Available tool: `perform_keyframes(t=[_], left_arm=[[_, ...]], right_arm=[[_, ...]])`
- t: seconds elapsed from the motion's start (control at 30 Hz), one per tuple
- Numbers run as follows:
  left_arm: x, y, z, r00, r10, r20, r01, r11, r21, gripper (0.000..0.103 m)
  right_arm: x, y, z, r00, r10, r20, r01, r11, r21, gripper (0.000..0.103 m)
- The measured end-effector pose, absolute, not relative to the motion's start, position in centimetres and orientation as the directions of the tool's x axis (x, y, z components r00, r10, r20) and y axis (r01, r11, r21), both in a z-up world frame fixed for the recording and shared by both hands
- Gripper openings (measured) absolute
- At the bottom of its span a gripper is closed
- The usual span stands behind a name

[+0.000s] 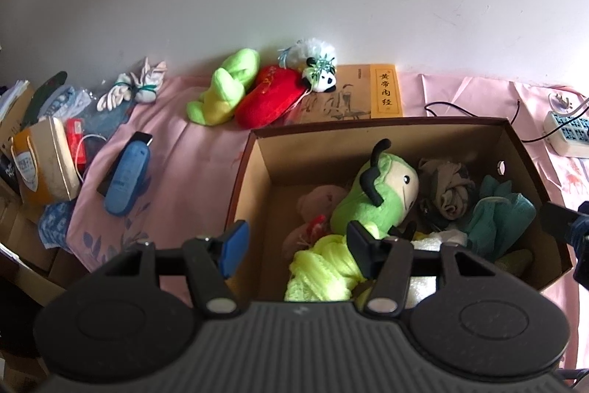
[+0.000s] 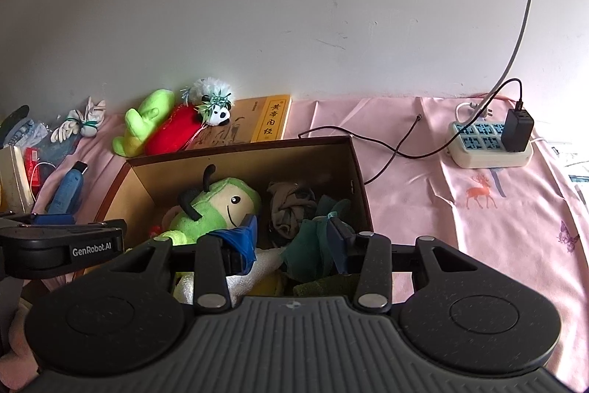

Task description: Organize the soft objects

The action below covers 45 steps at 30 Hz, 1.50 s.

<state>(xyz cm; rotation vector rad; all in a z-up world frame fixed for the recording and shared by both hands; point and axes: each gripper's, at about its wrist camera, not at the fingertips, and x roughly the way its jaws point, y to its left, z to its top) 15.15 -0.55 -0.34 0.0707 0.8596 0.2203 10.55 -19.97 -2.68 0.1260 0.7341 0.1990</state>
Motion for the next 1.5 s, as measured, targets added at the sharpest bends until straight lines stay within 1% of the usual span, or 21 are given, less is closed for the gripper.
perform_keyframes(t=[0.37, 1.03, 1.5], left_arm=[[14.86, -1.02, -0.4, 0.638, 0.191, -0.746, -0.141, 0.981, 0.131, 0.061], [15.11, -1.48, -0.94, 0.655, 0.187, -0.732, -0.127, 0.982, 0.136, 0.061], [15.22, -1.51, -1.04, 0.66, 0.18, -0.729, -0.121, 0.984, 0.133, 0.061]], right_arm=[[10.15, -20.43, -2.59, 0.736, 0.205, -0.645, -0.124, 0.978, 0.17, 0.025], [9.85, -20.8, -2.7, 0.738, 0.178, -0.651, -0.09, 0.982, 0.166, 0.026], [10.08, -20.65, -3.05, 0.732, 0.186, -0.655, -0.09, 0.98, 0.178, 0.026]])
